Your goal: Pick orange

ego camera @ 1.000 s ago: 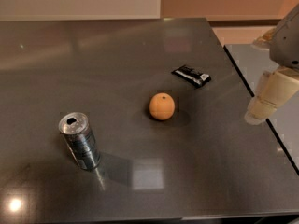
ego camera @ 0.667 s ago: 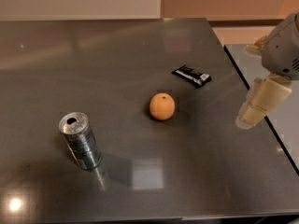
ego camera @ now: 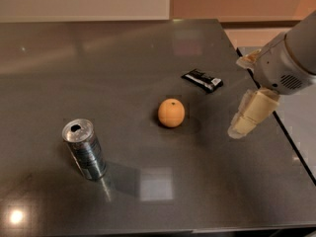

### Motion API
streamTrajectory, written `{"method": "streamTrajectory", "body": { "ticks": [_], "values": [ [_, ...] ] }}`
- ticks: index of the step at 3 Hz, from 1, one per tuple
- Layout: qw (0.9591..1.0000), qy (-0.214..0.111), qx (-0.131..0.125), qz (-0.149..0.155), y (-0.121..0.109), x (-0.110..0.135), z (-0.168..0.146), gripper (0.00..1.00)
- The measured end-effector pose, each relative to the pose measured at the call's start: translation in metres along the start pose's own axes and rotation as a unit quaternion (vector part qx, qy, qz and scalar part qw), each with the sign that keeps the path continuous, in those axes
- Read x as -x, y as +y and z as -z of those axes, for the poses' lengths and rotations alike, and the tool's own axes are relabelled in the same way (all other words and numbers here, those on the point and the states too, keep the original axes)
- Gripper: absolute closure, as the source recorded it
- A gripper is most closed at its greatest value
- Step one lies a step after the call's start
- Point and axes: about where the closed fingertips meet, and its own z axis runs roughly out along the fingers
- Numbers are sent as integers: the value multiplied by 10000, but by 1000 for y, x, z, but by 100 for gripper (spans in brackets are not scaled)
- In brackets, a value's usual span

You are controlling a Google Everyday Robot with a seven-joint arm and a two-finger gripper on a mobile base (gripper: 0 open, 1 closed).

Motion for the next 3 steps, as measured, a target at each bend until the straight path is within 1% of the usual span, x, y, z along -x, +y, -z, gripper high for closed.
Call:
{"method": "streamTrajectory", "body": {
  "ticks": [1,2,3],
  "values": [
    [9998,-154,15,110,-6,8,-26,0],
    [9997,-203,80,112,-13,17,-52,0],
    [9994,-260,221,80,-15,32,-71,0]
  ]
}}
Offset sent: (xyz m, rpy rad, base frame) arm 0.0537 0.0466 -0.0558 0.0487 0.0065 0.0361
